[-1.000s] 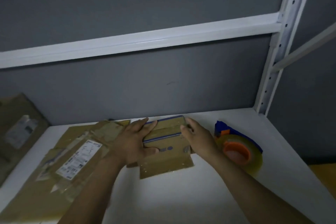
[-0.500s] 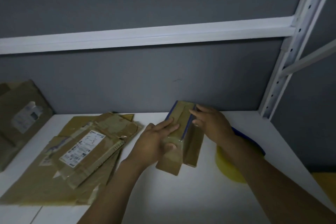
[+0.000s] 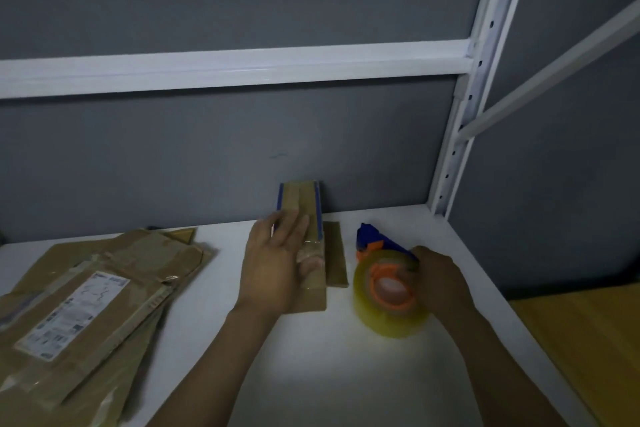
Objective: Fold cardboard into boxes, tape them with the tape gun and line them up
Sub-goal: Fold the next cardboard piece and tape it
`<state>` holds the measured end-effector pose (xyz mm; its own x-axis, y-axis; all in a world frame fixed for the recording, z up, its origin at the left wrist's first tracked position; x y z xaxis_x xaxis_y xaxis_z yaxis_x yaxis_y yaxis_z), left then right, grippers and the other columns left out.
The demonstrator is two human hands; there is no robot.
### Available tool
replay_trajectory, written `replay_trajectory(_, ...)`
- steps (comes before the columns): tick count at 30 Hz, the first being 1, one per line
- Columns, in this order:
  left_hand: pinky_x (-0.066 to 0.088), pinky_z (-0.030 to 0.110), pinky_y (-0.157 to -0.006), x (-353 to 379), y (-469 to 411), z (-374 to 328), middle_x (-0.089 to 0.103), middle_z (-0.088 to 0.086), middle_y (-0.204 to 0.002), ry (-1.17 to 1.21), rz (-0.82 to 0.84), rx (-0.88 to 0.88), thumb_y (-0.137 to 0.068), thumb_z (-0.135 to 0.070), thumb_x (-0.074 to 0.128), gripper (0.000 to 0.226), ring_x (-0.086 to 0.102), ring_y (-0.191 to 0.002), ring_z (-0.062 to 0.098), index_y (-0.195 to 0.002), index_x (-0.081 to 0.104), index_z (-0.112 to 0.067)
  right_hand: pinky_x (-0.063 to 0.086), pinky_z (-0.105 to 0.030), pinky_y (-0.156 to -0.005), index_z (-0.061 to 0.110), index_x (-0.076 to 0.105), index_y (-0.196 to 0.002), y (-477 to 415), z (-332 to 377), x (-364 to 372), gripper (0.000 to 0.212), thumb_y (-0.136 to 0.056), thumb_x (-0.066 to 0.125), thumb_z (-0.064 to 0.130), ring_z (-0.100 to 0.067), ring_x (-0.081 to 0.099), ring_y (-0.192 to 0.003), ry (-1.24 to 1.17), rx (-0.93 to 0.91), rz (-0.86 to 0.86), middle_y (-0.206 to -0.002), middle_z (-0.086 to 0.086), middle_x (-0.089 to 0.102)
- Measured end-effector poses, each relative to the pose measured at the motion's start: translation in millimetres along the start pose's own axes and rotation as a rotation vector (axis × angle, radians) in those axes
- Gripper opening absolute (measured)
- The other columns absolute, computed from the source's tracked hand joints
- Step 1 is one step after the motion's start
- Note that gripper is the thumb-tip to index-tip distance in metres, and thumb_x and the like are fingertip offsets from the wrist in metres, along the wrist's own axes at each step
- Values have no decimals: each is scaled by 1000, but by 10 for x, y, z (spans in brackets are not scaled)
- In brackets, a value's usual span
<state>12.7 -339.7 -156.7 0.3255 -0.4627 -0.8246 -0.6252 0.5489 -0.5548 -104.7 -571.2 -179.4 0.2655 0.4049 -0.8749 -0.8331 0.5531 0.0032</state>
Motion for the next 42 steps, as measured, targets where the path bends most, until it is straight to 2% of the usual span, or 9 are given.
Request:
replay_trajectory(2, 38, 23, -103, -83, 21, -164, 59, 4, -133, 221, -49, -3, -90, -52, 49, 57, 51, -120, 20, -132, 59, -14, 39, -23, -56, 14, 55, -97, 70, 80, -58, 18, -91, 61, 30, -15, 55, -73, -121, -47, -94, -88, -3, 63)
replay_trajectory(6, 34, -6, -78, -398, -15, -550, 61, -15, -112, 639, 62, -164, -91, -42, 57, 52, 59, -90, -6, -138, 47, -24, 44, -20, -60, 18, 57, -95, 190, 349, -315, 20, -85, 70, 31, -9, 58, -75, -476, -134, -298, -80, 7, 60)
replay_trajectory(11, 45, 5, -58, -588, -95, -583, 69, -14, -67, 1047, 184, -371, -92, -25, 61, 22, 63, -63, -8, -114, 63, -24, 42, -11, -56, 30, 48, -90, 212, 641, -710, 33, -77, 79, 34, -3, 54, -71, -593, -289, -304, -80, 13, 54)
replay_trajectory(16, 53, 15, -76, -624, -21, -441, 75, -14, -86, 1173, 117, -412, -89, -17, 63, 30, 69, -85, 0, -117, 61, -28, 50, -14, -71, 36, 47, -123, 158, 775, -841, 55, -77, 74, 27, 2, 60, -94, -827, -460, 92, -115, 11, 57)
replay_trajectory(21, 53, 25, -90, -751, -85, -354, 71, -8, -111, 1192, 89, -505, -90, -42, 58, 38, 65, -105, 4, -123, 64, -23, 47, -9, -75, 34, 49, -128, 193, 821, -844, 57, -81, 72, 10, 9, 59, -102, -891, -540, 80, -121, 19, 58)
replay_trajectory(25, 53, 27, -68, -934, -273, -361, 74, 6, -95, 1562, 156, -784, -82, -63, 46, 60, 69, -83, 16, -105, 67, -12, 44, -5, -77, 45, 47, -124, 207, 802, -849, 60, -84, 68, 5, 13, 56, -101, -782, -573, 24, -122, 14, 56)
replay_trajectory(29, 47, 19, -48, -957, -371, -378, 64, 2, -61, 1601, 168, -837, -94, -32, 58, 27, 57, -51, 8, -83, 62, -8, 41, -5, -76, 50, 47, -122, 163, 772, -800, 62, -80, 75, 13, 7, 54, -97, -634, -595, 13, -112, 7, 54)
replay_trajectory(32, 40, 17, -41, -884, -380, -303, 55, 4, -51, 1477, 116, -845, -92, -5, 58, 29, 47, -41, 8, -64, 59, -7, 41, -5, -75, 53, 51, -119, 133, 694, -761, 60, -72, 82, 32, 6, 53, -99, -574, -597, 34, -111, 9, 52)
replay_trajectory(42, 42, 24, -56, -712, -205, 226, 59, 8, -64, 1135, 28, -956, -86, -4, 63, 14, 45, -53, 15, -73, 65, -5, 40, -4, -71, 53, 48, -114, -26, 439, -805, 58, -72, 82, 30, 12, 48, -93, -276, -586, 21, -102, 23, 43)
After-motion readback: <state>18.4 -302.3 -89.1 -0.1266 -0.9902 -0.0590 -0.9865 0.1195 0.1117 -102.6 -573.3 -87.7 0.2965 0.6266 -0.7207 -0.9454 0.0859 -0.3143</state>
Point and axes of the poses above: each hand's wrist, its own y-axis away from the middle knuckle, its own x-axis out of the palm, z = x × y, the point moved 1 cm from there along -y, towards the middle knuckle
